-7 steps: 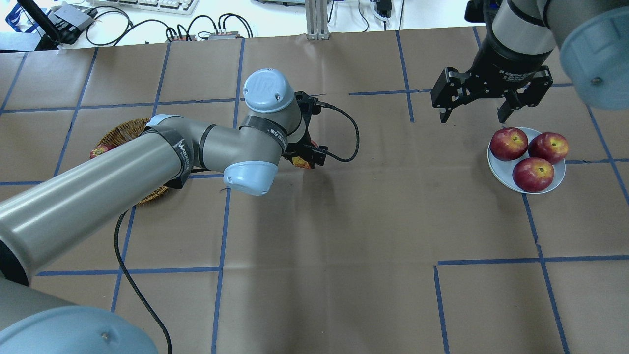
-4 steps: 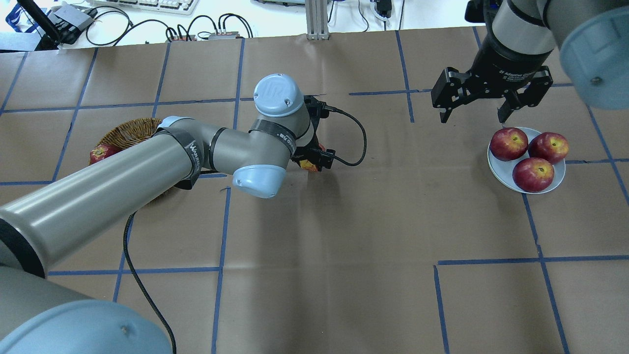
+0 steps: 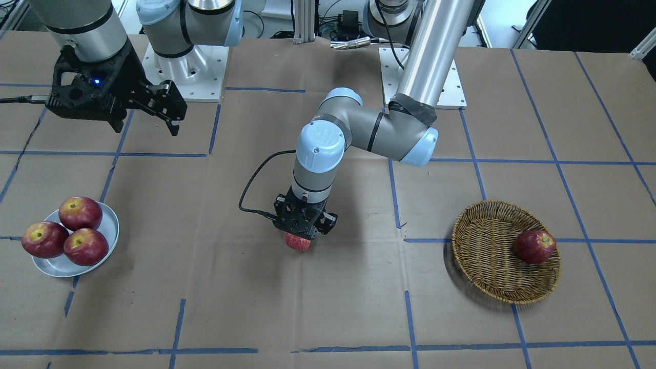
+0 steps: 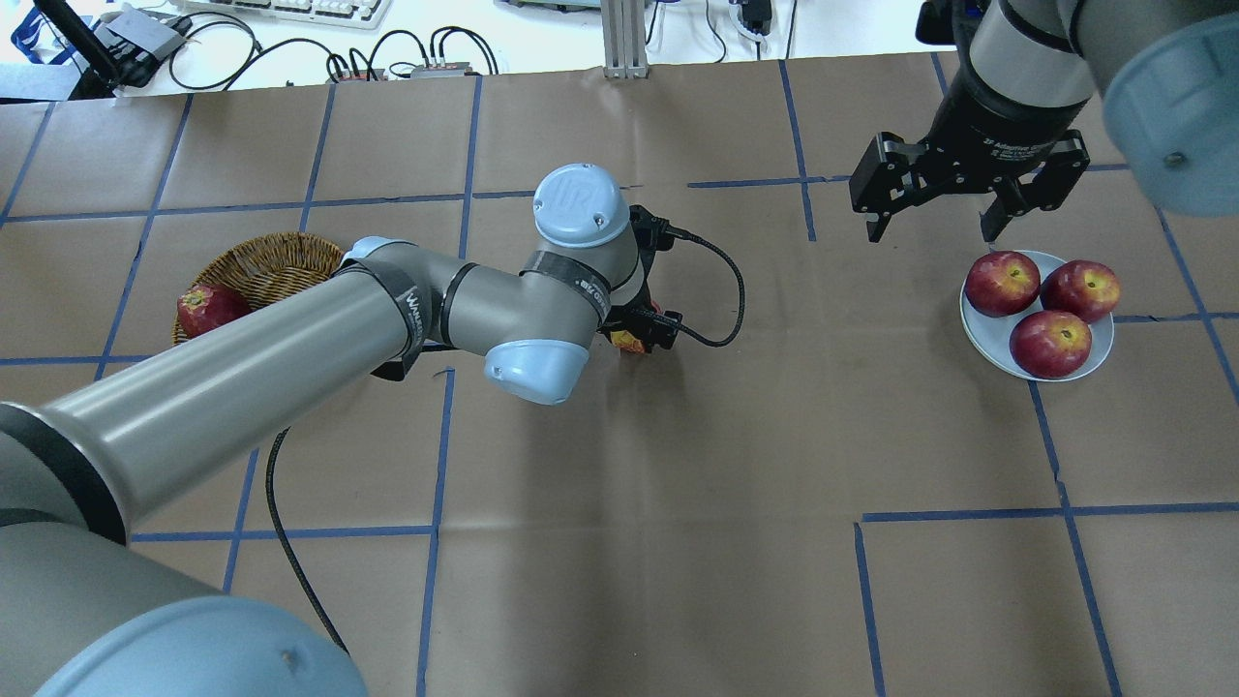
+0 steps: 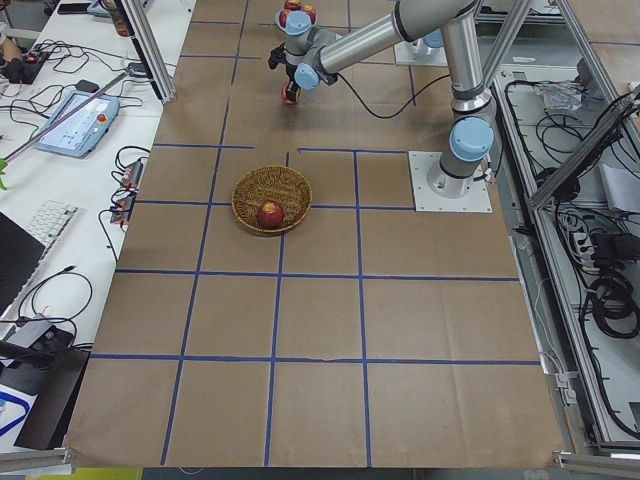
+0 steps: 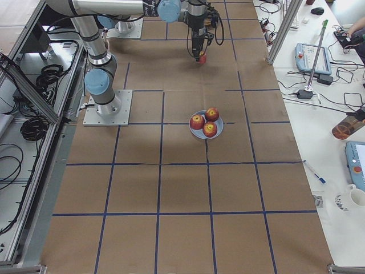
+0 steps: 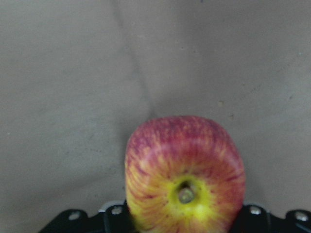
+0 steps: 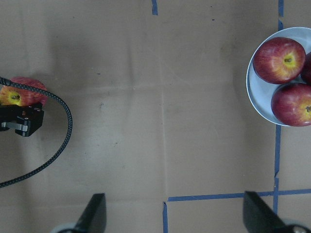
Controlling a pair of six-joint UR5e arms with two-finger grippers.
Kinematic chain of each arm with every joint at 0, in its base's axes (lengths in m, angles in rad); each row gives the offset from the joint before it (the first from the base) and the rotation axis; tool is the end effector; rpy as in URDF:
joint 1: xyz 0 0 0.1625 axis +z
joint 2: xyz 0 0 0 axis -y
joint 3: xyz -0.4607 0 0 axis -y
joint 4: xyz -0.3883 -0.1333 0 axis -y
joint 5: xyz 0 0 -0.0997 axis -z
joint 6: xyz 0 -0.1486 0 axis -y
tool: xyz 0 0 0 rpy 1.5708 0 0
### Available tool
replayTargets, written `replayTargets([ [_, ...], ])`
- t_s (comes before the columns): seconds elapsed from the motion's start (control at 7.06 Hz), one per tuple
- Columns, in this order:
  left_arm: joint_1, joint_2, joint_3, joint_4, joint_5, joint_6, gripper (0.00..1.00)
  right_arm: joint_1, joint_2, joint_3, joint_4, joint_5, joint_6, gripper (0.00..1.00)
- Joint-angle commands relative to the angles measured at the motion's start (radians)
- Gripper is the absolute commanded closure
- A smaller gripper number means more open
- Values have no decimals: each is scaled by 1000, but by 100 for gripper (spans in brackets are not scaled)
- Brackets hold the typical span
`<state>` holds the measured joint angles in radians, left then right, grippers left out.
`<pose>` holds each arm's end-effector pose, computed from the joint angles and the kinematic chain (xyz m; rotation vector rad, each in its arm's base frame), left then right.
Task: Transfer apple from basket to plate
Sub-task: 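Set the apple on the table center and open the left gripper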
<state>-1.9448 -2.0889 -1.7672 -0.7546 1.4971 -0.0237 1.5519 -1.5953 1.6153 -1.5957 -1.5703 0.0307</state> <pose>-0.3665 -0.5391 0.1710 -0.5365 -2.9990 0.1298 0.1243 -0.4798 0.4672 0.0779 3.1401 -0.0077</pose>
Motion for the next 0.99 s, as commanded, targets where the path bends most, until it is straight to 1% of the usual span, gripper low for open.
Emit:
replayTargets([
  [0.0,-8,0,0,1,2,-1,45,-1,0,0,0,-2,0,0],
  [0.14,-6,-3,0,1,3,1,2,0,-2,0,0,-2,0,0],
  [0.57,3,47,6,-15,0,7,1,0,0,2,0,-1,0,0],
  [0.71,16,106,17,-67,2,11,1,1,1,3,-1,-1,0,0],
  [0.85,61,192,41,-195,2,27,1,-1,1,3,0,-2,-3,0],
])
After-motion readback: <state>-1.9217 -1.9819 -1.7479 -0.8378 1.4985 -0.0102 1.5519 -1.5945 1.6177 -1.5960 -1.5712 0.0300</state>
